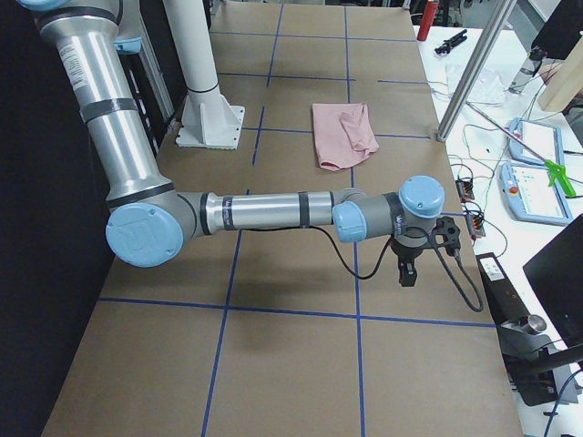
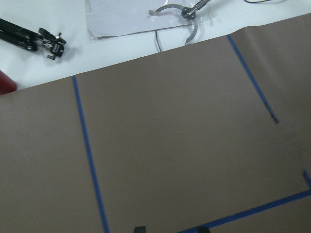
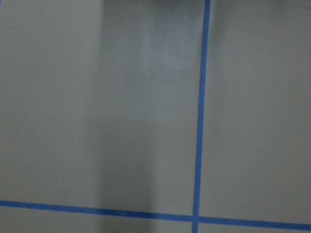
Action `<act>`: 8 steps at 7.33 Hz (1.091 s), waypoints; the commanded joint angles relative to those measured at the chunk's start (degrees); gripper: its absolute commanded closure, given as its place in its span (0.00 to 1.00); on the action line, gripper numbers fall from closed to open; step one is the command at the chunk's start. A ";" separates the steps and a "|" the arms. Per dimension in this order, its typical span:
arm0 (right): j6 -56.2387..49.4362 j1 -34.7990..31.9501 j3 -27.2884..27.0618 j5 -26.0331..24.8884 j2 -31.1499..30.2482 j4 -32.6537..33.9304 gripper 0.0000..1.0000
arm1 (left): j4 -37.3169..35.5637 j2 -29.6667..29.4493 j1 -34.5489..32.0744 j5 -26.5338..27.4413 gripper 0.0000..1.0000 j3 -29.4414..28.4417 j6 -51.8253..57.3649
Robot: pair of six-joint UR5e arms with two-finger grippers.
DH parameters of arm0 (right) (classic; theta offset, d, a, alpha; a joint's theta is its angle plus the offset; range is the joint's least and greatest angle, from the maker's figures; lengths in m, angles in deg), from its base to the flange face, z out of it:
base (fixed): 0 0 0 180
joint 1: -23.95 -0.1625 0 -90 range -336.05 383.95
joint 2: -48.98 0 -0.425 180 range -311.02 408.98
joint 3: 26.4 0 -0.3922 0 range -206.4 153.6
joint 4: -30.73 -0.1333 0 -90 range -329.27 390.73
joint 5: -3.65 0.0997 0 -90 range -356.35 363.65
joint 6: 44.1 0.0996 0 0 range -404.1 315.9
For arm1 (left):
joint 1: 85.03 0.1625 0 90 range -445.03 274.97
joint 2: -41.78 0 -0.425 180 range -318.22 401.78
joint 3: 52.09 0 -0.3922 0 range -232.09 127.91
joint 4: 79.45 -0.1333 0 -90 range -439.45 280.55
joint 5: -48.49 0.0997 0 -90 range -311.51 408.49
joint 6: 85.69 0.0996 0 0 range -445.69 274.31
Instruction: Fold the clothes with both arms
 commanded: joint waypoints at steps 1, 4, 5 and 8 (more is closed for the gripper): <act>-8.44 -2.24 -5.54 0.04 -6.32 5.22 0.00 | -18.86 0.30 -3.62 0.16 0.53 5.78 7.86; -8.81 -0.92 -16.70 -0.75 -8.35 17.95 0.00 | -16.62 7.83 -3.27 -0.36 0.00 4.96 8.30; -8.72 -0.83 -18.30 -0.49 -9.68 18.05 0.00 | -16.34 10.03 -3.27 -0.10 0.00 4.60 8.21; -9.51 -0.22 -21.92 -3.89 -15.83 17.44 0.00 | -15.12 14.45 -3.18 0.08 0.00 4.16 8.04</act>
